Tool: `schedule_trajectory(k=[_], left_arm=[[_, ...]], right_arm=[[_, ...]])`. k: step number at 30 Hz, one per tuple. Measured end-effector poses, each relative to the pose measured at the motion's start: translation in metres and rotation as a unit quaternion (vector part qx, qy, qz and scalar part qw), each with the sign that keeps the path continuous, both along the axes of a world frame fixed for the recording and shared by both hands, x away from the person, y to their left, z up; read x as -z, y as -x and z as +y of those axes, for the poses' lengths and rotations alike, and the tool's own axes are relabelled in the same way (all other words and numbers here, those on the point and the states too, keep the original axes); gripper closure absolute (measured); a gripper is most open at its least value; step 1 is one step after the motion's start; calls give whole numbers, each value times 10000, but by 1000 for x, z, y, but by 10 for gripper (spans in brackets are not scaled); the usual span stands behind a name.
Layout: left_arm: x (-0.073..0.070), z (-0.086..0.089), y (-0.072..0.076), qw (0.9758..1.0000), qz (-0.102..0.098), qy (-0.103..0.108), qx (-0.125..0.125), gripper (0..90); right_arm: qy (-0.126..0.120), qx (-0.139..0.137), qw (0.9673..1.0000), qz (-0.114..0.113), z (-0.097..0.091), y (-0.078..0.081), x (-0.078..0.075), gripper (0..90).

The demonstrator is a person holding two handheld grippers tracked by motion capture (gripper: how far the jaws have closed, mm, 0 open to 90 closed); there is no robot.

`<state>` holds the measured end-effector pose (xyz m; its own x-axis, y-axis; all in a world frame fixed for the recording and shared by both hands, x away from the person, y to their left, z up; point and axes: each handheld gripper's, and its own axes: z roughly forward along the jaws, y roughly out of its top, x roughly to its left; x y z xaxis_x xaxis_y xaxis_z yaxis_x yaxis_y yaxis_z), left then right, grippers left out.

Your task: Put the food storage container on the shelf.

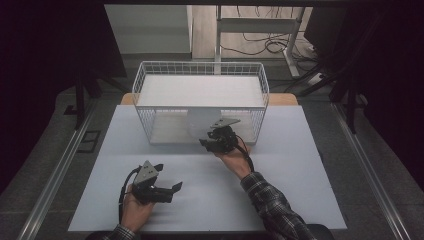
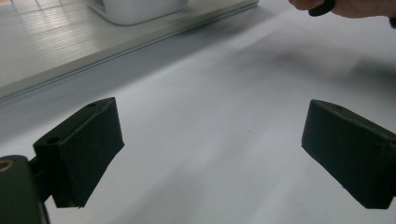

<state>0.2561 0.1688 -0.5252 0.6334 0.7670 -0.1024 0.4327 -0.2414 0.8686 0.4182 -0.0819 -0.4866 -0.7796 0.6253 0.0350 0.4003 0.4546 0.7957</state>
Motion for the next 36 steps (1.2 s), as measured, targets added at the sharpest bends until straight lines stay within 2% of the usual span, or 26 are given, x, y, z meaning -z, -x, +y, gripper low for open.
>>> schedule_trajectory(k=[3,4,5,7,13,15,17,19,23,25,29,31,32,36], left_arm=[[0,0,0,10000,8,-3,6,48],[0,0,0,10000,20,-3,13,47],[0,0,0,10000,35,-8,21,48],[1,0,-1,10000,77,4,36,49],[1,-1,-1,9999,131,-21,59,50],[1,-1,-1,9999,127,-39,69,50],[0,-1,0,9999,114,-36,68,50],[-1,0,0,9999,97,-32,58,49],[-2,2,1,9999,99,-29,32,50],[-3,3,1,9999,109,-40,10,52],[-3,3,1,9998,160,-88,9,52],[-2,2,1,9997,177,-157,-6,49],[-2,2,1,9997,177,-157,-6,48],[-2,3,1,9997,167,-161,-12,46]], right_arm=[[-13,-4,10000,31,-2,2,0,448],[-25,-18,10000,61,-2,3,0,419],[-21,-41,9999,90,-4,6,-1,349],[-43,-78,9999,130,-6,9,-1,311],[-137,-151,9998,82,-18,21,4,190],[-42,-210,9997,96,-21,26,5,135],[10,-217,9997,66,-23,28,5,119],[25,-260,9997,-5,-32,38,3,78],[45,-296,9995,-24,-43,49,1,56],[63,-305,9995,-30,-55,59,1,46],[26,-280,9996,-52,-68,67,-1,42],[-8,-229,9997,-81,-80,73,-3,41],[-8,-229,9997,-81,-80,73,-3,41],[-29,-67,9999,-115,-100,80,-4,41]])
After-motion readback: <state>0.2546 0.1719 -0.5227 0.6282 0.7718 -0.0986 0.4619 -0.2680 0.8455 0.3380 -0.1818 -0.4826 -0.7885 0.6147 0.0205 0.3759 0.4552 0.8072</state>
